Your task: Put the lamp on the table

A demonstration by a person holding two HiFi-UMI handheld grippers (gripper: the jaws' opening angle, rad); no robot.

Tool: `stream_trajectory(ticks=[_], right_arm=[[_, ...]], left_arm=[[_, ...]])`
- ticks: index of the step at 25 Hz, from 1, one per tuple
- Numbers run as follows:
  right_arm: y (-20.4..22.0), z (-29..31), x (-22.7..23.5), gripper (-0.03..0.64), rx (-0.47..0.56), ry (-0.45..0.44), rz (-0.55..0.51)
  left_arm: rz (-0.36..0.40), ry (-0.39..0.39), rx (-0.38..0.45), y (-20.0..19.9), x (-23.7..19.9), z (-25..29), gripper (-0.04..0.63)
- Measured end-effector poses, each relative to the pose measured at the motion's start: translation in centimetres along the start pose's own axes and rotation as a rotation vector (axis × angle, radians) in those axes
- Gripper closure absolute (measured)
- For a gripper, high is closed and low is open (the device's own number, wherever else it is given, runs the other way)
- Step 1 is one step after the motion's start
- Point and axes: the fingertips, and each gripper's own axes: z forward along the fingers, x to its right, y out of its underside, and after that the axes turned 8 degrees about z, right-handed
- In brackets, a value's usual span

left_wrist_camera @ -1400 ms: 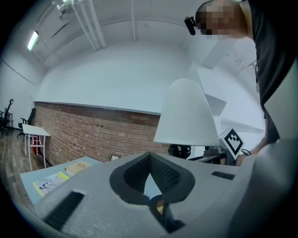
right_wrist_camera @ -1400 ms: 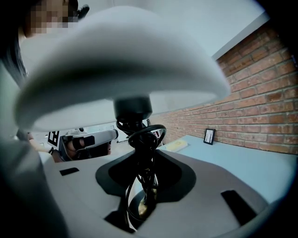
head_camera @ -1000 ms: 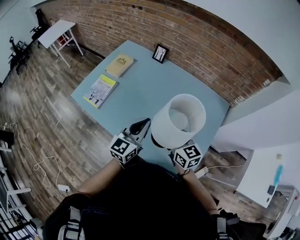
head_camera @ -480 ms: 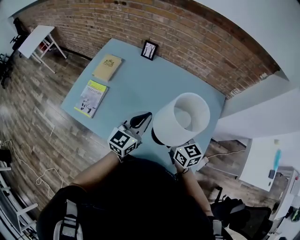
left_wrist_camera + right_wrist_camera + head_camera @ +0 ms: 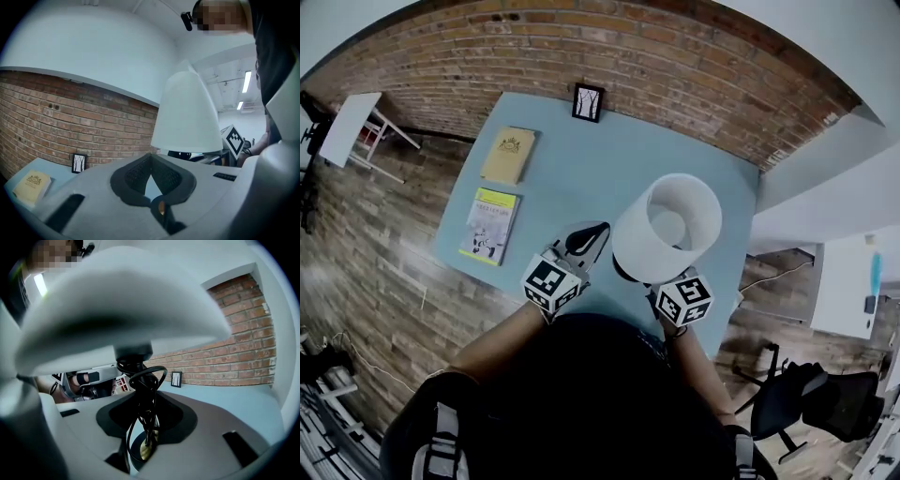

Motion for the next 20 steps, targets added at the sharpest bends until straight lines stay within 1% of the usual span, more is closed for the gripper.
stream_trajectory(ticks=[4, 12, 16, 20], right_arm=[[0.9, 1.9, 0.0, 0.505, -0.009, 0.038, 0.017], [3.0, 5.0, 0.2, 0.505, -0.035, 0.082, 0.032], [4.1, 6.2, 0.4, 0.505, -0.052, 0.098, 0.025], [5.5, 7.3, 1.4, 0.505, -0.066, 0.111, 0.028]], left_arm=[[-0.010, 0.045, -0.018, 1.1, -1.4, -0.3, 0.586], [-0.025, 0.092, -0.048, 3.5, -4.2, -0.8, 0.586], [-0.029, 0.106, -0.057, 4.4, -5.2, -0.8, 0.586], [-0.022, 0.111, -0.085, 6.3, -5.6, -0.7, 0.586]])
